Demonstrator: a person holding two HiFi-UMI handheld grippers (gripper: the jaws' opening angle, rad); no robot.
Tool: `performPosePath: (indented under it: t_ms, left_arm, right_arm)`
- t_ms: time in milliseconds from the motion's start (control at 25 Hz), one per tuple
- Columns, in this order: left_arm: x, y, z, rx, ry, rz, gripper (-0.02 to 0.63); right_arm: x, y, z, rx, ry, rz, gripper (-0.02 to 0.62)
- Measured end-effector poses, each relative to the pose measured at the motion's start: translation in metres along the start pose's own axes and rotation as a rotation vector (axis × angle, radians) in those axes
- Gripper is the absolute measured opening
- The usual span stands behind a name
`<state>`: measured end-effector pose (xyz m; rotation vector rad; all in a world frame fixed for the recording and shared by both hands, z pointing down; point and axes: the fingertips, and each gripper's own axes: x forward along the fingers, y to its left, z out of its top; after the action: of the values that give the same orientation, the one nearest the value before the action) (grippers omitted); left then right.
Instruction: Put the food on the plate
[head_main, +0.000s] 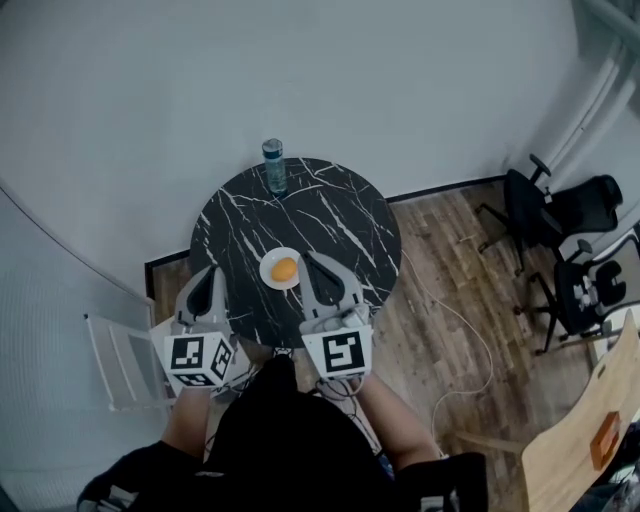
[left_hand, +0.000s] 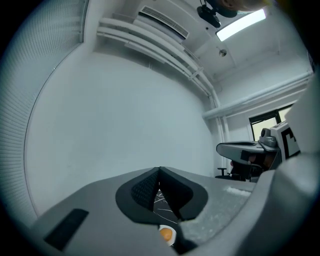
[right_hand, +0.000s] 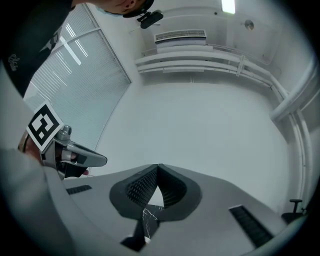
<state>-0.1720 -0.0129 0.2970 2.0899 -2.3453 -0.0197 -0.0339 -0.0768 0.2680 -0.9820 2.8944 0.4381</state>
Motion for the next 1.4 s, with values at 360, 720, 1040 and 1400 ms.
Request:
performPosePath:
  t_ms: [360,720,1040,1400]
  left_arm:
    - [-0.013,-0.007,0.004,0.015,-0.016,0.012,0.0]
    - [-0.017,-0.016,-0.001,0.044,-0.008,0.016,0.0]
    - [-0.015,-0.025,-0.004,0.072,-0.004,0.001,0.0]
    - [-0.012,-0.028,-0.004,0.07,0.0,-0.008,0.0]
  right_arm:
    - [-0.012,0.003,0.008,-0.025,-0.016,-0.013,-0.004]
    - [-0.025,-0.005,0.01,-0.014,-0.021,-0.039,-0.005]
    - [-0.026,-0.008,0.009,-0.021,-0.022,-0.045,-0.005]
    - [-0.025,-0.008,0.007,-0.023,-0.011,-0.038,-0.005]
